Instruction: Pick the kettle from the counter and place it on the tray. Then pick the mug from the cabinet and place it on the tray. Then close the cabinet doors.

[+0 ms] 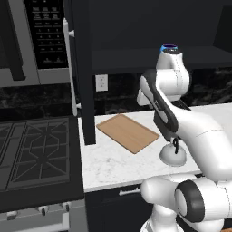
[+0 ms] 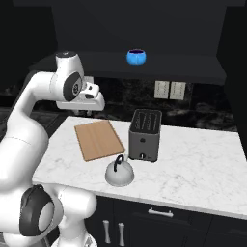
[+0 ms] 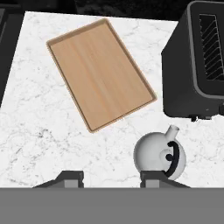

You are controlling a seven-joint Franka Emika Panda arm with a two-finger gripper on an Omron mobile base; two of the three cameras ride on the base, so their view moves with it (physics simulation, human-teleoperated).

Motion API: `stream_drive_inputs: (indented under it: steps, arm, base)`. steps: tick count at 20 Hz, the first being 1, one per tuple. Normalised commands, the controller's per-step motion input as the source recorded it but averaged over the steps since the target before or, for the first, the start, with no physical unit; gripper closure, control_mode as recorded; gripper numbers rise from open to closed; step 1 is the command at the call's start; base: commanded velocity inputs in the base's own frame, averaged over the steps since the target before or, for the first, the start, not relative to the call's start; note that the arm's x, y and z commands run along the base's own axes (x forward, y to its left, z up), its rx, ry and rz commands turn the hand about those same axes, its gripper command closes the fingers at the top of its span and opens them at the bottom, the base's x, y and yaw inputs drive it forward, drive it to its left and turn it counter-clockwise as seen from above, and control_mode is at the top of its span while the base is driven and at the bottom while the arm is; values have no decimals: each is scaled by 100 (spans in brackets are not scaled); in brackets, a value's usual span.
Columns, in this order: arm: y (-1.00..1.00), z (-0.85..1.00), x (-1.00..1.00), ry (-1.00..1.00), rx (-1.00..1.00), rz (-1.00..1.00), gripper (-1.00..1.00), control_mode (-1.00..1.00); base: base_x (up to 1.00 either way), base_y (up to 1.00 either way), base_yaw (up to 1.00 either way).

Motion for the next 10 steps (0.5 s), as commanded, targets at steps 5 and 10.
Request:
stream_drive_inputs:
  steps: [5, 10]
  arm:
    - [-8, -8, -24, -4, 0, 0, -100, -100]
    - [-27, -26, -69, -25, 4, 0, -100, -100]
  base:
    - [0, 0, 0]
    - [0, 0, 0]
